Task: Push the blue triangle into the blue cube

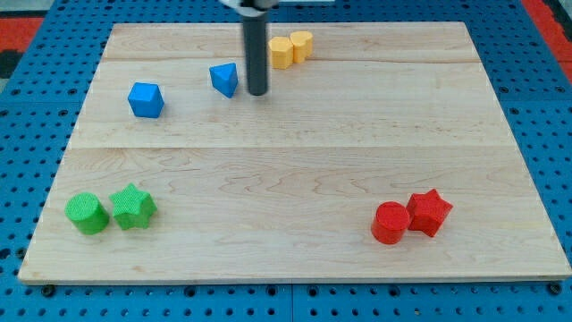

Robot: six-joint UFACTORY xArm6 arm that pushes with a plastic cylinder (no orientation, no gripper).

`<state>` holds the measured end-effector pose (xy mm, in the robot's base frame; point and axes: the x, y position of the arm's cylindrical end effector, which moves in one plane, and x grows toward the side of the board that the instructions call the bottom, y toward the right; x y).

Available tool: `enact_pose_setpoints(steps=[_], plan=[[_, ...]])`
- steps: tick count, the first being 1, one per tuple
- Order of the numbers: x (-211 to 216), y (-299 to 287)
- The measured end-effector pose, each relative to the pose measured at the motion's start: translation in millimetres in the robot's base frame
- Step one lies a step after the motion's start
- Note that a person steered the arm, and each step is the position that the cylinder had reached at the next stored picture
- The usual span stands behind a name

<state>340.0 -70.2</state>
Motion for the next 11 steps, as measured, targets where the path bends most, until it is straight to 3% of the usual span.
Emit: enact_pose_setpoints(steps=[2,3,4,5,6,8,9,10,11], plan=[[-46.5,3.4],[-44.7,-62.1],[-29.8,-84.5],[-41.2,-8.2],[-27.1,16.2],[7.3,-121.8],[0.3,-123.1],[-45.3,-115.1],[-34.0,-134.7]])
